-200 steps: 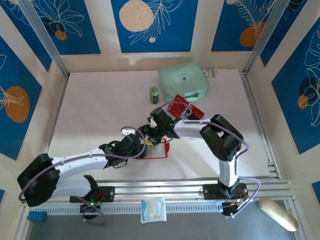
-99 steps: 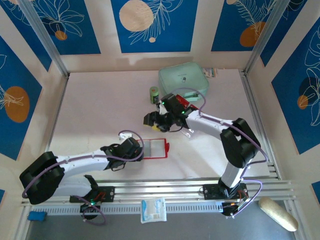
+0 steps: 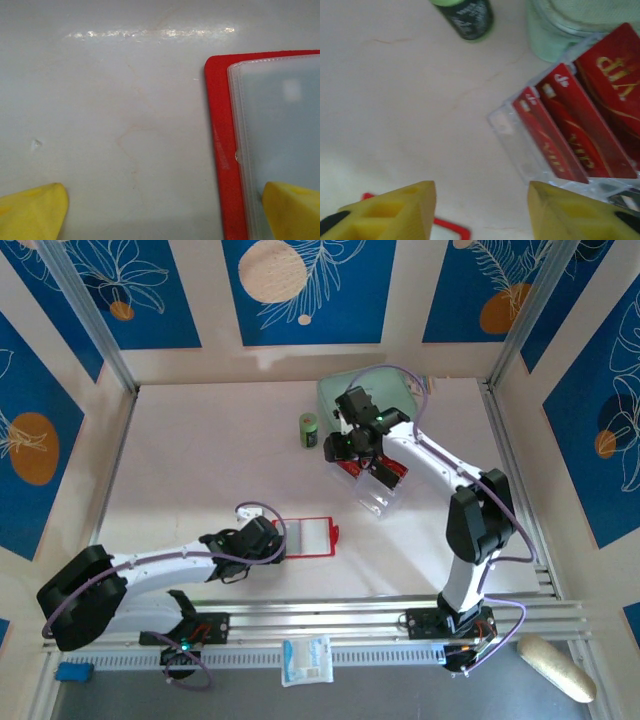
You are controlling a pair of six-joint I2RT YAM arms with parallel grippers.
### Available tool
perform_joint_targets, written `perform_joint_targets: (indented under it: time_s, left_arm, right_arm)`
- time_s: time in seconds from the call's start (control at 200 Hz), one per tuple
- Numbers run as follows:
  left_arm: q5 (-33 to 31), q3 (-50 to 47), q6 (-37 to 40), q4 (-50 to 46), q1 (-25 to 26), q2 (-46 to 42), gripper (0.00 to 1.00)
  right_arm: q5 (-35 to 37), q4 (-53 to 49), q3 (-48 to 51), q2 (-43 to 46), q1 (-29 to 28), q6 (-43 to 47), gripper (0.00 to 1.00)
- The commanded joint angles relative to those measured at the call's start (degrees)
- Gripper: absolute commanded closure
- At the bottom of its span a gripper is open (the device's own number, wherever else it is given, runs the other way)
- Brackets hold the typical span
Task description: Put the credit cards into the card holder
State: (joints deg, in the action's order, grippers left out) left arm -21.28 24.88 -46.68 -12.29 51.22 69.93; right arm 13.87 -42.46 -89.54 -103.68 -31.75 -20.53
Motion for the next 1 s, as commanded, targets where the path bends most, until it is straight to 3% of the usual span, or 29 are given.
perform_joint_targets:
  time_s: [0.0, 0.105, 0.3, 0.72, 0.995]
  left_arm:
    - [-0.2, -0.4, -0.4, -0.3, -0.3, 1.1, 0.00]
    - [-0.1, -0.2, -0.3, -0.2, -0.4, 1.7, 0.00]
    - [-0.1, -0.2, -0.3, 0.0, -0.4, 1.9, 0.00]
    - [0.1, 0.2, -0.1, 0.2, -0.3, 2.7, 0.00]
    - [0.2, 0.5, -0.2, 0.3, -0.3, 2.9, 0.00]
  right_arm:
    - [8.0, -6.4, -3.8, -3.0, 0.1, 7.5, 0.57]
    - [10.9, -7.4, -6.0, -5.6, 0.1, 9.7, 0.62]
    - [14.7, -8.0, -8.1, -9.1, 0.1, 12.2, 0.63]
    - [13.5, -7.8, -9.6, -13.6, -0.1, 13.0, 0.64]
    - [12.1, -7.9, -9.6, -14.9, -0.7, 13.5, 0.72]
